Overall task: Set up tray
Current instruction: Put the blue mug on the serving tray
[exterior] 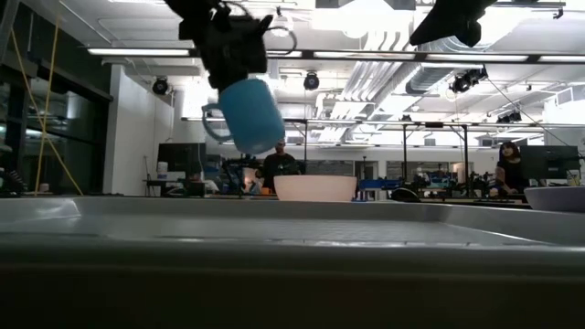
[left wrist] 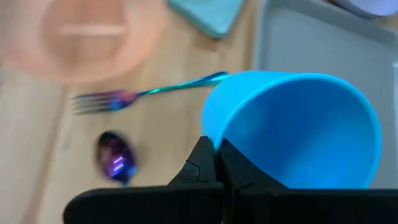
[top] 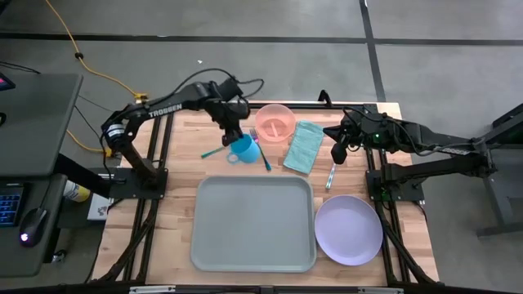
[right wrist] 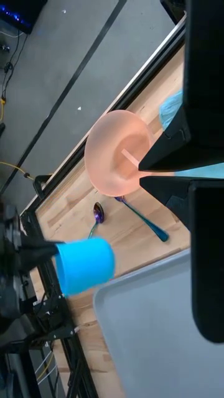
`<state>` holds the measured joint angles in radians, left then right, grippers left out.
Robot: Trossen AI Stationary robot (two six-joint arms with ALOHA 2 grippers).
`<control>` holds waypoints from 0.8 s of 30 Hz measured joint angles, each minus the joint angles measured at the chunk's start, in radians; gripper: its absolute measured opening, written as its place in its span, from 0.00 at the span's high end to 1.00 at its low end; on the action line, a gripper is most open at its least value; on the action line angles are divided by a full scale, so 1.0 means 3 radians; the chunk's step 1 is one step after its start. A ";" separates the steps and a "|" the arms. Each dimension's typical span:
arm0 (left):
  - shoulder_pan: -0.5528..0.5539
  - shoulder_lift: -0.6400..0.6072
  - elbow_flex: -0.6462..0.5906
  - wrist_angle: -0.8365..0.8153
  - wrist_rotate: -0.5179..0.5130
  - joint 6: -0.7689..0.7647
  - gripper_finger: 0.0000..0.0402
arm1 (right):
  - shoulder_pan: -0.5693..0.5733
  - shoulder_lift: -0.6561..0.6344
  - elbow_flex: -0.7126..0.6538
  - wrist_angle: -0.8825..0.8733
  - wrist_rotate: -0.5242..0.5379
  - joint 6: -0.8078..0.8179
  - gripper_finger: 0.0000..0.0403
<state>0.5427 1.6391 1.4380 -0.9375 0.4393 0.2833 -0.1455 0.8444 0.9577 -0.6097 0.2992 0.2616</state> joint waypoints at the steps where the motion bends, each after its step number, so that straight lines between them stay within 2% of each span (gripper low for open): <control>1: -0.0078 0.0000 0.0007 0.0010 -0.0010 -0.0035 0.96 | 0.0001 0.0000 0.0000 0.0000 -0.0001 0.0000 1.00; 6: -0.0461 0.0002 0.0195 0.0000 -0.0380 -0.0276 0.97 | 0.0000 0.0000 0.0000 0.0000 -0.0001 0.0000 1.00; 16: -0.1110 0.0142 0.0971 -0.0127 -0.1143 -0.0699 0.97 | 0.0001 -0.0001 0.0000 0.0000 -0.0018 -0.0010 1.00; 20: -0.1278 0.0358 0.1301 -0.0290 -0.1349 -0.0763 0.97 | -0.0001 -0.0012 0.0000 0.0002 0.0207 -0.0191 1.00; 24: -0.1379 0.0665 0.1584 -0.0403 -0.1366 -0.0775 0.97 | -0.0006 -0.0055 0.0021 0.0011 0.0467 -0.0225 1.00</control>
<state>0.1292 1.8387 1.9131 -1.0584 0.0296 0.0509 -0.1475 0.8278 0.9639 -0.6064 0.4393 0.1942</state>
